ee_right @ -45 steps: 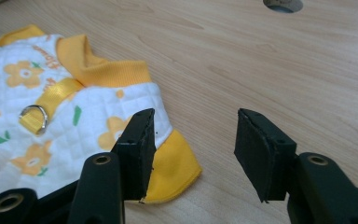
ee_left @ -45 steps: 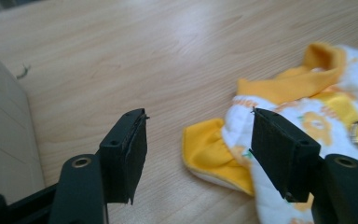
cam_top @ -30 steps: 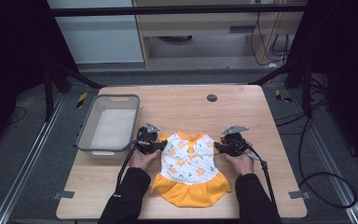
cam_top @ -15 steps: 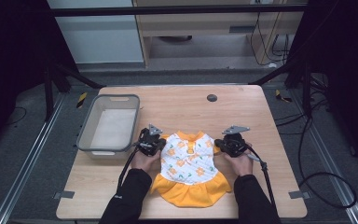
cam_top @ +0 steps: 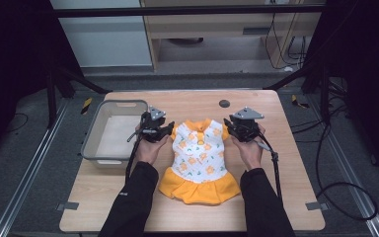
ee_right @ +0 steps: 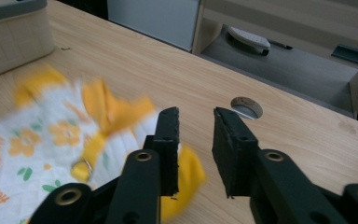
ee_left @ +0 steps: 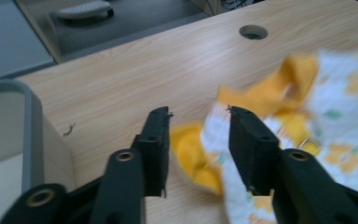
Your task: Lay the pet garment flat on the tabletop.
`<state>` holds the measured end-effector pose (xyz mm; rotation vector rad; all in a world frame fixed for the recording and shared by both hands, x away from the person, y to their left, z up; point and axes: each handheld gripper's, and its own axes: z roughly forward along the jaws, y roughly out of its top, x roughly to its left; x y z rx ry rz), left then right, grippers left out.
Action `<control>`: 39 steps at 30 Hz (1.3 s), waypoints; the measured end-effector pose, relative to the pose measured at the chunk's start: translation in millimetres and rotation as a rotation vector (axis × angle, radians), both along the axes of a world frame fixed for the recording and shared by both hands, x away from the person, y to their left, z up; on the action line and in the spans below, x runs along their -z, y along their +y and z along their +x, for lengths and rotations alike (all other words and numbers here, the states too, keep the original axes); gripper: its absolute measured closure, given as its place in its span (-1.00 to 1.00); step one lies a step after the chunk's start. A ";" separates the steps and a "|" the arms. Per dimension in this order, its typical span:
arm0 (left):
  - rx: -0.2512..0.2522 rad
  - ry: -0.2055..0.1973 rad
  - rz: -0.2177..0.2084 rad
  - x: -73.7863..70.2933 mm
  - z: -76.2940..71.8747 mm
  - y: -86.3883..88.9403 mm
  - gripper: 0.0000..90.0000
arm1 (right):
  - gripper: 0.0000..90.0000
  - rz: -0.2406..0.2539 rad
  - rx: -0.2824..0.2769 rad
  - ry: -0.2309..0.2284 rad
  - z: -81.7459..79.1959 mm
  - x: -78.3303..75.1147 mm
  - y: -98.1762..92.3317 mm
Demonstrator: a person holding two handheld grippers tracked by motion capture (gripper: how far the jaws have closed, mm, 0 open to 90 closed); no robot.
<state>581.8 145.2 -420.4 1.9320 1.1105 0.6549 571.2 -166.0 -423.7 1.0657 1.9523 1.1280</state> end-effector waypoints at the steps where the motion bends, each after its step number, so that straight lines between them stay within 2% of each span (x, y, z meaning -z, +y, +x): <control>1: 0.001 0.006 -0.016 0.1 -1.0 1.9 0.16 | 0.49 0.006 -0.002 -0.001 -1.6 0.1 0.5; 3: 0.016 -0.006 -0.045 0.0 -8.8 7.8 0.17 | 0.49 0.013 -0.022 -0.003 -4.2 0.0 0.6; 4: 0.019 -0.010 -0.055 -0.1 -11.7 8.9 0.18 | 0.49 0.011 -0.044 0.010 -8.2 -0.3 0.9; 5: 0.045 -0.008 -0.075 -1.1 -20.5 11.0 0.20 | 0.48 0.010 -0.067 0.022 -14.4 -1.0 1.0; 7: 0.059 -0.006 -0.079 -1.1 -25.4 11.1 0.24 | 0.49 0.024 -0.094 0.062 -21.6 -1.5 1.3; 8: 0.099 0.007 -0.082 0.4 -35.7 8.0 0.28 | 0.51 0.022 -0.105 0.068 -25.5 -1.4 1.9; 9: 0.120 0.013 -0.072 2.1 -41.2 5.7 0.29 | 0.54 0.025 -0.117 0.074 -29.7 -0.8 2.5; 10: 0.120 0.013 -0.072 2.1 -41.2 5.7 0.33 | 0.54 0.025 -0.117 0.074 -29.7 -0.8 2.5; 11: 0.159 0.035 -0.060 8.4 -50.6 0.3 0.35 | 0.59 0.018 -0.140 0.098 -37.7 3.4 4.7; 12: 0.159 0.035 -0.060 8.4 -50.6 0.3 0.36 | 0.59 0.018 -0.140 0.098 -37.7 3.4 4.7; 13: 0.182 0.046 -0.060 14.1 -55.5 -3.0 0.42 | 0.65 0.013 -0.159 0.116 -43.7 10.3 6.9; 14: 0.213 0.065 -0.029 23.2 -60.4 -8.1 0.43 | 0.67 0.014 -0.159 0.130 -45.9 13.4 8.0; 15: 0.213 0.065 -0.029 23.2 -60.4 -8.1 0.47 | 0.67 0.014 -0.159 0.130 -45.9 13.4 8.0; 18: 0.242 0.112 0.012 40.0 -63.4 -15.1 0.53 | 0.75 0.013 -0.179 0.174 -52.0 28.9 11.6; 20: 0.244 0.147 0.045 52.2 -63.6 -17.8 0.56 | 0.79 0.006 -0.187 0.209 -55.3 40.4 13.8; 21: 0.241 0.173 0.058 61.3 -64.7 -17.9 0.58 | 0.81 -0.011 -0.194 0.245 -58.6 52.8 15.8; 24: 0.237 0.196 0.088 72.3 -65.9 -16.2 0.59 | 0.82 -0.037 -0.196 0.279 -61.2 65.6 16.5; 27: 0.227 0.202 0.062 73.6 -69.0 -14.7 0.61 | 0.85 -0.061 -0.188 0.313 -61.5 74.6 18.8; 31: 0.228 0.209 0.052 74.1 -73.5 -15.6 0.62 | 0.89 -0.064 -0.185 0.313 -59.5 77.3 20.3; 32: 0.232 0.203 0.058 74.3 -74.9 -16.1 0.61 | 0.91 -0.080 -0.173 0.299 -56.0 77.5 18.9; 36: 0.235 0.173 0.076 75.5 -77.4 -19.4 0.56 | 0.93 -0.063 -0.161 0.309 -55.9 77.3 15.7; 39: 0.229 0.177 0.050 77.0 -74.6 -18.3 0.54 | 0.94 -0.078 -0.164 0.303 -59.3 77.1 14.6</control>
